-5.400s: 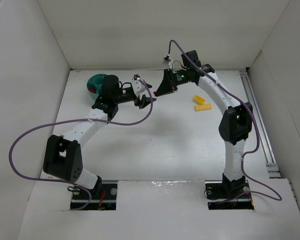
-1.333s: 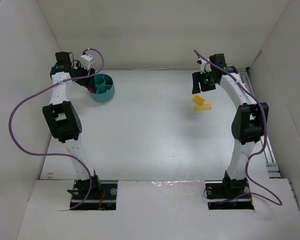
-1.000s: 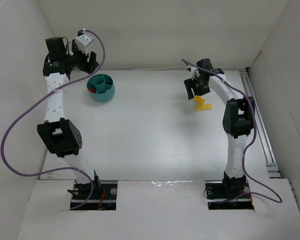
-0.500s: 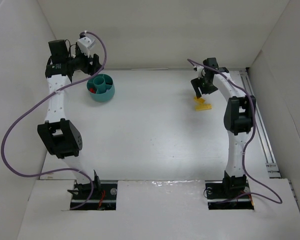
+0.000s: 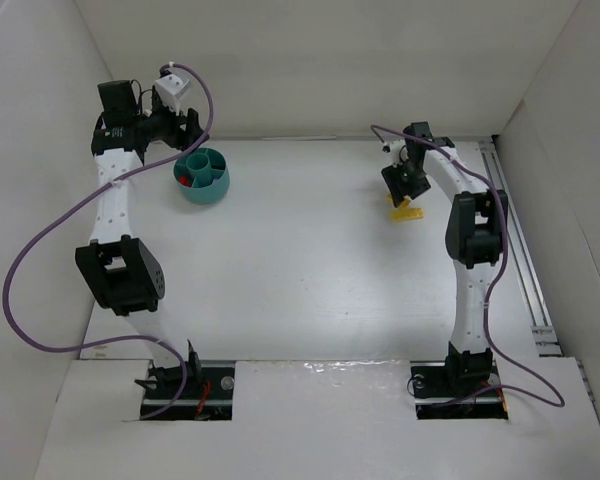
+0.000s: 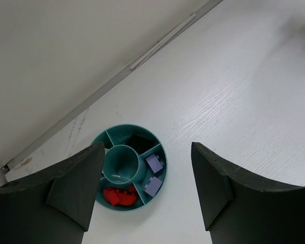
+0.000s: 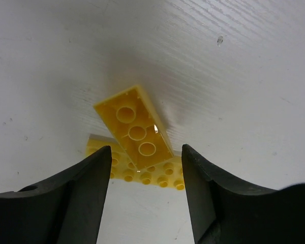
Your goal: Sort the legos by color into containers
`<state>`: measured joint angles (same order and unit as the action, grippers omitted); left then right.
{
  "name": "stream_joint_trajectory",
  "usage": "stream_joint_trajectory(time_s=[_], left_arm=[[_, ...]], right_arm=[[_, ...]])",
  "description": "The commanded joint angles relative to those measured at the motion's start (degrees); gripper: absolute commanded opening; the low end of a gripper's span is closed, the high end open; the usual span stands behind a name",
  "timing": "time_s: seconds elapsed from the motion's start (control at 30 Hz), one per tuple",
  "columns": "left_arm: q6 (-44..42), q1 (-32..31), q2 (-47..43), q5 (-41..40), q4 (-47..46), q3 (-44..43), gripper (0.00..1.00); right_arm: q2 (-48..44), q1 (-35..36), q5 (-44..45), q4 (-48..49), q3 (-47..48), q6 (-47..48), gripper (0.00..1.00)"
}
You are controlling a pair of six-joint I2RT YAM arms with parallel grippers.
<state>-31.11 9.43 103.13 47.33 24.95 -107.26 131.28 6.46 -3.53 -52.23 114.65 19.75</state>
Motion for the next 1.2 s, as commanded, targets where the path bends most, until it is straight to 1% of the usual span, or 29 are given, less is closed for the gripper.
stream_joint_trajectory(time_s=[0.0,0.03,0.13,0.23,0.27,0.37,0.4,0.43,0.5,0.53,0.57,0.63,0.67,0.73,0.77,0.8,0.83,0.87,0.93,1.0,1.03,1.07,1.13,1.17], left_arm=[[0.62,-0.03,-0.22,1.98,-2.27,0.74,0.66],[0.62,-0.03,-0.21,1.98,-2.27,0.74,0.66],[0.62,-0.03,-0.21,2.76,-2.80,1.35,0.66],[2.36,-0.55,-0.21,4.25,-3.32,2.06,0.67],[2.37,-0.55,0.40,6.17,-3.33,2.06,0.69],[4.74,-0.55,0.93,8.56,-2.80,2.59,0.72],[7.01,-1.08,0.93,10.92,-2.80,3.19,0.72],[9.29,-1.08,0.93,12.07,-3.41,3.98,0.73],[13.34,-1.61,0.32,14.79,-6.73,7.40,0.73],[17.54,-2.57,0.32,15.42,-8.15,8.64,0.73],[19.41,-3.88,-0.21,15.94,-9.38,9.69,0.73],[22.57,-5.38,-0.21,18.75,-11.50,11.11,0.73],[25.11,-6.17,-0.21,19.89,-11.50,11.11,0.73],[27.41,-8.72,1.27,23.40,-12.20,11.11,0.72],[28.38,-9.42,1.28,25.16,-12.81,11.11,0.72],[30.04,-10.13,2.76,27.01,-13.78,11.11,0.71],[30.58,-10.66,2.78,28.85,-15.79,11.11,0.71],[30.59,-11.36,3.65,32.52,-16.85,11.11,0.71],[30.50,-11.89,3.66,35.10,-19.92,11.99,0.71],[28.84,-12.94,3.13,36.86,-25.62,14.52,0.71],[28.83,-12.95,3.13,37.39,-25.65,14.54,0.71],[31.18,-12.95,3.13,37.40,-31.40,16.28,0.69],[36.97,-13.47,3.13,39.76,-39.15,17.87,0.69],[40.92,-13.47,3.13,40.55,-49.28,19.18,0.68]], right_arm=[[1.60,0.40,-0.08,-1.74,1.01,0.82,0.62],[2.48,0.40,-0.07,-2.35,1.88,0.82,0.55],[3.54,0.40,-0.07,-3.32,2.95,1.43,0.42],[3.54,0.40,-0.07,-3.84,2.95,1.96,0.42],[3.54,0.40,-0.07,-3.85,2.95,2.48,0.35],[2.58,0.92,-2.44,-3.85,2.95,2.49,0.23],[1.70,0.92,-3.58,-3.85,3.47,2.49,0.23],[0.65,1.45,-6.90,-3.85,3.47,3.10,0.21],[-3.65,2.50,-10.17,-1.92,2.95,3.10,0.20],[-5.15,3.90,-14.10,-1.13,2.95,3.10,0.20],[-7.77,4.61,-16.31,-0.60,2.95,3.71,0.20],[-9.72,6.01,-21.23,-0.60,2.95,3.72,0.19],[-10.34,7.59,-25.26,-0.60,3.82,3.72,0.19],[-10.35,9.00,-29.41,-2.60,7.85,3.72,0.18],[-10.35,9.53,-34.48,-2.62,9.26,3.72,0.18],[-10.35,10.06,-37.48,-2.62,11.36,3.72,0.16],[-10.35,10.06,-40.56,-2.09,12.17,2.67,0.16],[-10.35,10.67,-45.99,-1.57,12.78,1.88,0.16],[-10.35,11.46,-50.68,-1.03,15.84,-0.14,0.15],[-8.34,12.25,-55.85,-3.74,19.36,-0.68,0.14],[-8.32,12.87,-57.36,-3.76,20.08,-0.68,0.14],[-8.32,12.88,-58.77,-3.76,20.09,-0.68,0.14],[-8.32,14.19,-59.58,-3.76,20.09,-0.68,0.13],[-8.85,14.72,-59.58,-3.76,18.61,1.41,0.13]])
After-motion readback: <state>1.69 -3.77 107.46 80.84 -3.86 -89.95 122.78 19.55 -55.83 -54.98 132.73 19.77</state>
